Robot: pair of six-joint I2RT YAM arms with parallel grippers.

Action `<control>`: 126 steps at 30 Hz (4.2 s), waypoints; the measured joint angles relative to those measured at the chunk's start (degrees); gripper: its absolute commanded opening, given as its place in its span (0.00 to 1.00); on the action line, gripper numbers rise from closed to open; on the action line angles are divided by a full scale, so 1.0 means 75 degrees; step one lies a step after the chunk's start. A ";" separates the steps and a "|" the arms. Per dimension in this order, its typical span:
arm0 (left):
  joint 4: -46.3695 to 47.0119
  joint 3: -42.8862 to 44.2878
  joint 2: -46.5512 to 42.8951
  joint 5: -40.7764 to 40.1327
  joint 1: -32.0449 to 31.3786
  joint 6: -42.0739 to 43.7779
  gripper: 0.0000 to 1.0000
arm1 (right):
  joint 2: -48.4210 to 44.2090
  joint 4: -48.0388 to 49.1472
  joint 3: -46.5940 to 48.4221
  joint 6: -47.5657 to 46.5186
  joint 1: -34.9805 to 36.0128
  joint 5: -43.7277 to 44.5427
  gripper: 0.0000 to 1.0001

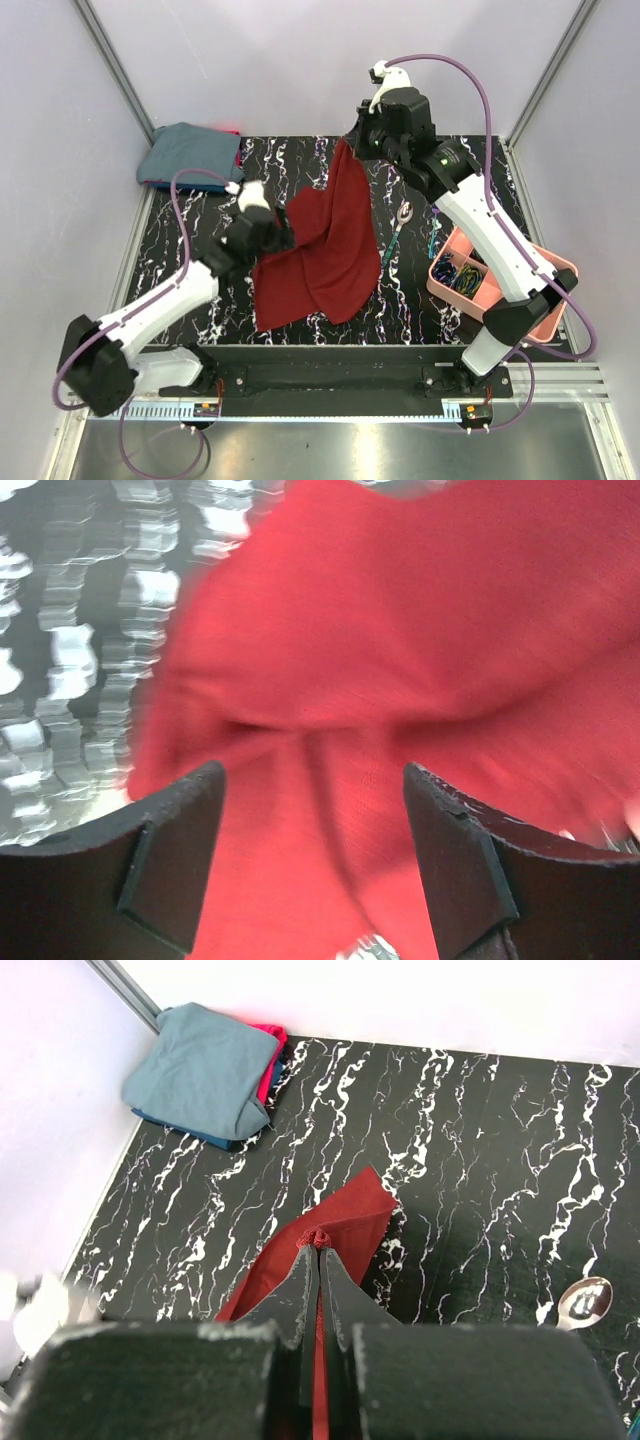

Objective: Fold the napkin into a case and place the utensils inside
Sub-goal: Flatten out the crumpled napkin at the center of the board.

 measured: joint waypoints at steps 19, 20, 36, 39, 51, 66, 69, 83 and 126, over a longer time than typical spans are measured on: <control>-0.1886 0.3969 0.5386 0.0536 0.2699 0.1020 0.80 | -0.0478 0.0093 -0.1186 -0.0038 -0.0702 -0.0469 0.00; -0.1830 0.4354 0.5642 0.0635 0.2710 0.1212 0.80 | -0.0533 0.0096 -0.1314 -0.0052 -0.0734 -0.0484 0.00; -0.2340 0.9011 0.9521 0.0583 0.2101 0.2008 0.77 | -0.0618 0.0367 -0.2218 -0.0055 -0.0848 -0.0860 0.00; -0.2538 0.9244 0.9699 0.0638 0.1982 0.1880 0.63 | -0.0667 0.0431 -0.2358 -0.0058 -0.0848 -0.0860 0.00; -0.3331 1.0075 1.0072 0.1504 0.2235 0.2165 0.00 | -0.0895 0.0551 -0.2801 -0.0096 -0.0921 -0.0851 0.00; -0.2428 0.4846 -0.0522 0.2101 0.2331 0.1702 0.00 | -0.4634 -0.0262 -0.3506 -0.0778 -0.1037 -0.2530 0.00; -0.1920 0.4357 -0.3206 0.2334 0.2314 0.1241 0.00 | -0.5767 -0.0425 -0.3191 -0.0804 -0.1037 -0.3436 0.00; -0.2381 0.3931 -0.1810 0.0781 0.2331 0.0495 0.00 | -0.4441 -0.0347 -0.2871 -0.0163 -0.1043 -0.2206 0.00; -0.1096 0.4514 -0.4709 0.1300 0.3241 0.1378 0.00 | -0.5936 0.2034 -0.2882 -0.0761 -0.1766 -0.6266 0.00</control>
